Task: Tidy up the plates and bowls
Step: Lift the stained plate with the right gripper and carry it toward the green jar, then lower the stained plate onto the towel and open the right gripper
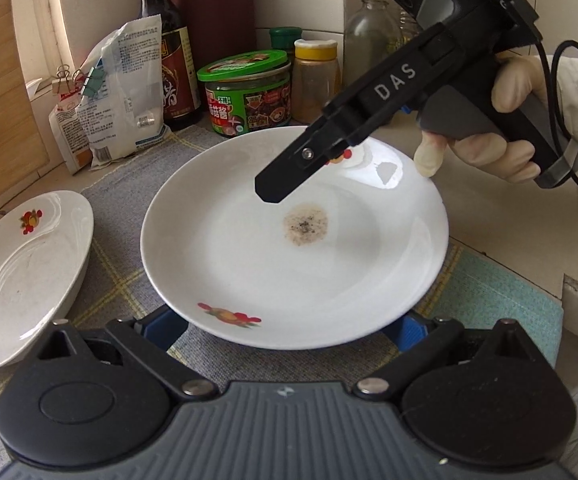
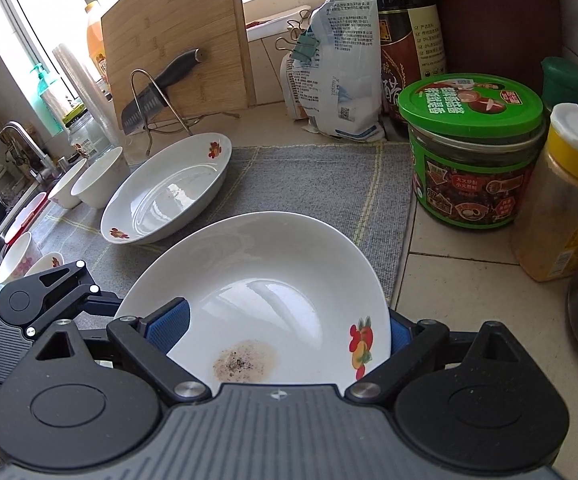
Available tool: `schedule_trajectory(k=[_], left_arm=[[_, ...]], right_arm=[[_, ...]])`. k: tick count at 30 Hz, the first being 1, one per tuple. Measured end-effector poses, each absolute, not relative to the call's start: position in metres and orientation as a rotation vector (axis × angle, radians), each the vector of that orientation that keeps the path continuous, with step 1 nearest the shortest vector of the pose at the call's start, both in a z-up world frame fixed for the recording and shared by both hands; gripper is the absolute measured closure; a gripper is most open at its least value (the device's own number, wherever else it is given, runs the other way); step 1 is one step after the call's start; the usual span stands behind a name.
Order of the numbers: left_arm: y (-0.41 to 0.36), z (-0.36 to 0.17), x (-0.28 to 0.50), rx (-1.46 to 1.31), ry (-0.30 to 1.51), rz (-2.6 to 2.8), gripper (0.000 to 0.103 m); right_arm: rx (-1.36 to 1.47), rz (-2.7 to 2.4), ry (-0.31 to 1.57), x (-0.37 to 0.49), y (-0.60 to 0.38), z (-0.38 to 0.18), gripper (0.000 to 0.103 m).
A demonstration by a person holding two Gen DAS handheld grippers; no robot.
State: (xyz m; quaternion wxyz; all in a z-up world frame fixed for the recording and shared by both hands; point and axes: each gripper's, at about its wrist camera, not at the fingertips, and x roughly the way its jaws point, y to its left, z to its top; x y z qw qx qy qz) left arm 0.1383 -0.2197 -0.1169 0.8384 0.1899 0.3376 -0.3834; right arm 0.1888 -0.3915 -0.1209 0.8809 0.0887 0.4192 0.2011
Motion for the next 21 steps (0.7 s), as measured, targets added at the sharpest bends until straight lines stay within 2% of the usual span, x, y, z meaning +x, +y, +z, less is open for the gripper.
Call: schedule_trajectory(k=[11, 21], left_arm=[[-0.215, -0.117, 0.134, 0.405, 0.704, -0.801, 0.003], [-0.182, -0.088, 0.100, 0.331, 0.741, -0.655, 0.002]], right_arm=[[0.193, 0.376, 0.865, 0.186, -0.392, -0.121, 0.000], [0.085, 0.365, 0.722, 0.152, -0.373, -0.071, 0.000]])
